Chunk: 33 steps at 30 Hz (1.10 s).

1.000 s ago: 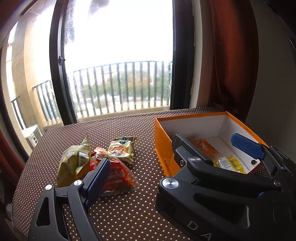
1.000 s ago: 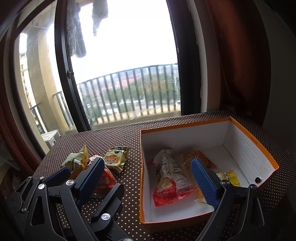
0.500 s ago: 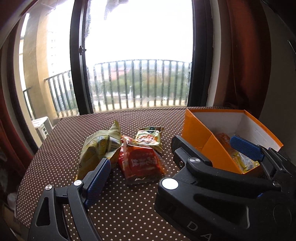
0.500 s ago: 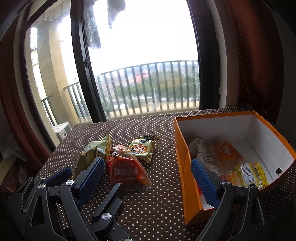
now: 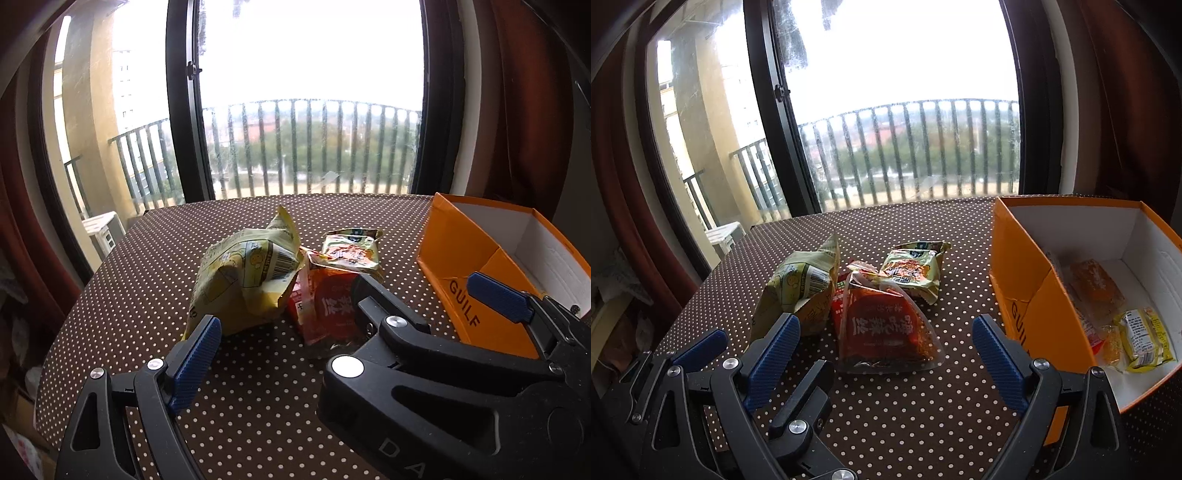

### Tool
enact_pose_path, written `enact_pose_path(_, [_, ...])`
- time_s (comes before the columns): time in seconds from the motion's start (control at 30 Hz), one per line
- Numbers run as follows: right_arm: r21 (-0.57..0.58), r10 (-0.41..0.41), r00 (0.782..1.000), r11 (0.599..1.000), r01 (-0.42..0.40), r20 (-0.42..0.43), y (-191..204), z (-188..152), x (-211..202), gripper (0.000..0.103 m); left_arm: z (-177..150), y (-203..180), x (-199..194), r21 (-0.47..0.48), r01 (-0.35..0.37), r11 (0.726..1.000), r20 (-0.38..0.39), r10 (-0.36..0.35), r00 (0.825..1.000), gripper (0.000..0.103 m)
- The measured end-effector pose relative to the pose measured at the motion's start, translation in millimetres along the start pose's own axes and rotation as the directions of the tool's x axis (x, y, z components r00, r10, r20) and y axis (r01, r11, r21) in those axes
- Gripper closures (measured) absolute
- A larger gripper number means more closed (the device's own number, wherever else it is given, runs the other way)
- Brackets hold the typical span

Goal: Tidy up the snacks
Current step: 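Move both tools back from the shoebox toward the remaining snacks, then grasp the yellow chip bag with the left tool while the right tool grasps the red spicy packet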

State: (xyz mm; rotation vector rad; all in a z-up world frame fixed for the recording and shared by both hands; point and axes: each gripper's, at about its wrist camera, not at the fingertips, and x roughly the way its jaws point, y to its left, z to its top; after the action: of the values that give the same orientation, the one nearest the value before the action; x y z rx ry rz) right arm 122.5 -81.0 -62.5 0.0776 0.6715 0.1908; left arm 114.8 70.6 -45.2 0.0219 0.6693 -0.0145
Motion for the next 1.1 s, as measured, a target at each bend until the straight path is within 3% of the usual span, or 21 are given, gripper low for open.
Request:
enact_pose_path(0.2, [0.019, 0.012, 1.000, 1.000, -0.012, -0.017, 2, 3, 19, 0.007, 10, 12, 23, -0.008, -0.077, 0.997, -0.004, 0.077, 0.997, 0.016])
enact_pose_path(0.6, [0.074, -0.003, 1.000, 0.997, 0.004, -0.008, -3, 21, 50, 0.007, 34, 17, 60, 0.025, -0.101, 0.995, -0.022, 0.102, 0.995, 0.010])
enact_pose_path(0.77, [0.092, -0.002, 0.999, 0.996, 0.007, -0.048, -7, 22, 70, 0.007, 32, 17, 82, 0.023, -0.114, 0.993, -0.063, 0.115, 0.991, 0.010])
enact_pose_path(0.87, [0.093, -0.006, 0.997, 0.996, 0.014, -0.081, -9, 21, 83, 0.007, 29, 17, 92, 0.005, -0.160, 0.987, -0.076, 0.160, 0.984, 0.010])
enact_pose_path(0.97, [0.092, 0.001, 0.994, 0.996, 0.009, -0.107, -9, 18, 93, 0.007, 25, 20, 101, -0.008, -0.151, 0.989, -0.118, 0.149, 0.982, 0.011])
enact_pose_path(1.1, [0.089, 0.006, 0.991, 0.996, 0.006, -0.132, -8, 13, 103, 0.007, 20, 17, 103, 0.017, -0.168, 0.986, -0.109, 0.168, 0.980, 0.015])
